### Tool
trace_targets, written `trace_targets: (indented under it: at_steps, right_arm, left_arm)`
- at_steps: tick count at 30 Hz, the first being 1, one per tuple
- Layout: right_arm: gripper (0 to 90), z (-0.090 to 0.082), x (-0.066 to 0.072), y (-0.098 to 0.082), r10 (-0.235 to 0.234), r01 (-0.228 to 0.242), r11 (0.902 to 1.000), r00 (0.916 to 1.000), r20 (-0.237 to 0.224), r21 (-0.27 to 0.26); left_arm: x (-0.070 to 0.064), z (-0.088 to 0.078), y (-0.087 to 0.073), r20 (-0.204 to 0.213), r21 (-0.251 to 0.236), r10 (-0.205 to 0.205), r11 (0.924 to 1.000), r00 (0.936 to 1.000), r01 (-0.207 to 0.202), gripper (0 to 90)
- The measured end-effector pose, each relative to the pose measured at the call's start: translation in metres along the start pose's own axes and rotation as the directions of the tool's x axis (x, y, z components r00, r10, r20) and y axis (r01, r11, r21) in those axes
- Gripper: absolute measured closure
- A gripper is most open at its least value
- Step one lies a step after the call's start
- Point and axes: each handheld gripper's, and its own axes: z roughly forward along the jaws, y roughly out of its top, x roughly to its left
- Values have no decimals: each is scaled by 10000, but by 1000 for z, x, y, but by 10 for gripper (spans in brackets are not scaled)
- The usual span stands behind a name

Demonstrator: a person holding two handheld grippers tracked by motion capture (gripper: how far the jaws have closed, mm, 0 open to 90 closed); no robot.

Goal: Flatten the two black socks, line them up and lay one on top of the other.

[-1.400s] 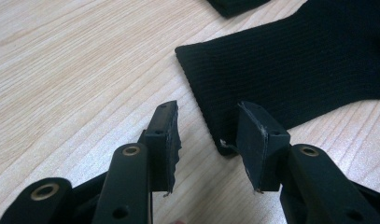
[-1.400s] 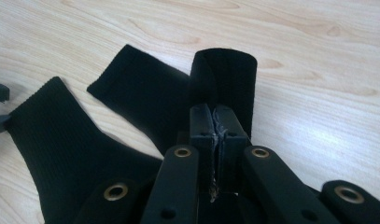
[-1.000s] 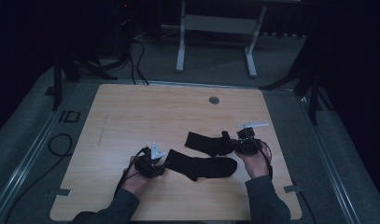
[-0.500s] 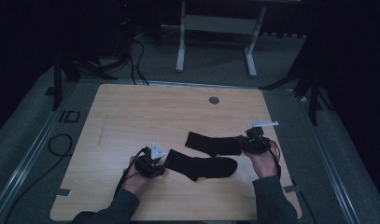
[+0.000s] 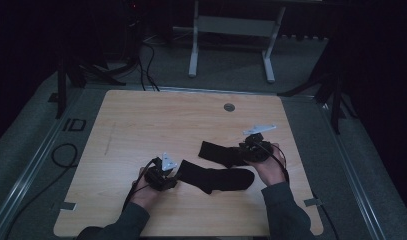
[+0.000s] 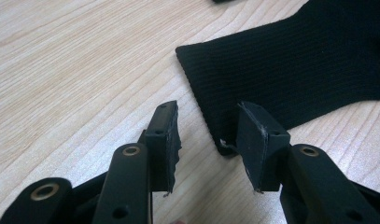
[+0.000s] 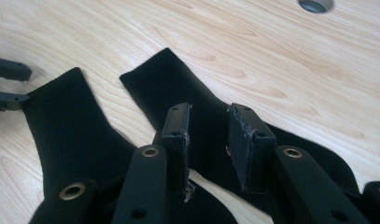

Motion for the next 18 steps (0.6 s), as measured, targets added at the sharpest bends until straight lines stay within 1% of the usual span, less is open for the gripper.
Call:
trace_targets:
  at_steps: [1,4,6,10,11,12,14,15,16,18]
  right_arm:
    - [676,5,4,5,-256,256,9996,9996,-71,72]
    - [663,13,9,11,-623,628,9979,9976,-307,129]
    - [659,19,11,14,-887,895,9957,9955,-332,253]
    - [650,34,13,17,-1263,1286,9907,9907,-509,438]
    - [650,34,13,17,-1263,1286,9907,9907,-509,438]
    - [643,45,14,19,-1515,1547,9863,9867,-585,567]
    - [641,48,14,19,-1584,1619,9849,9856,-585,610]
    - [641,55,14,20,-1728,1774,9815,9828,-643,726]
    - [641,55,14,20,-1728,1774,9815,9828,-643,726]
    - [643,65,14,21,-1895,1954,9763,9795,-689,928]
  left_arm:
    - [0,0,0,-2,1,0,10000,10000,0,593]
    - [0,0,0,-2,-4,2,10000,10000,-2,593]
    - [0,0,0,-5,-9,-3,10000,10000,3,593]
    - [0,0,0,5,3,-1,10000,10000,1,593]
    - [0,0,0,5,3,-1,10000,10000,1,593]
    - [0,0,0,8,7,-1,10000,10000,1,593]
    - [0,0,0,9,-1,-17,10000,10000,17,593]
    - [0,0,0,15,8,-24,10000,10000,24,593]
    - [0,0,0,15,8,-24,10000,10000,24,593]
    - [0,0,0,27,1,-27,10000,10000,27,592]
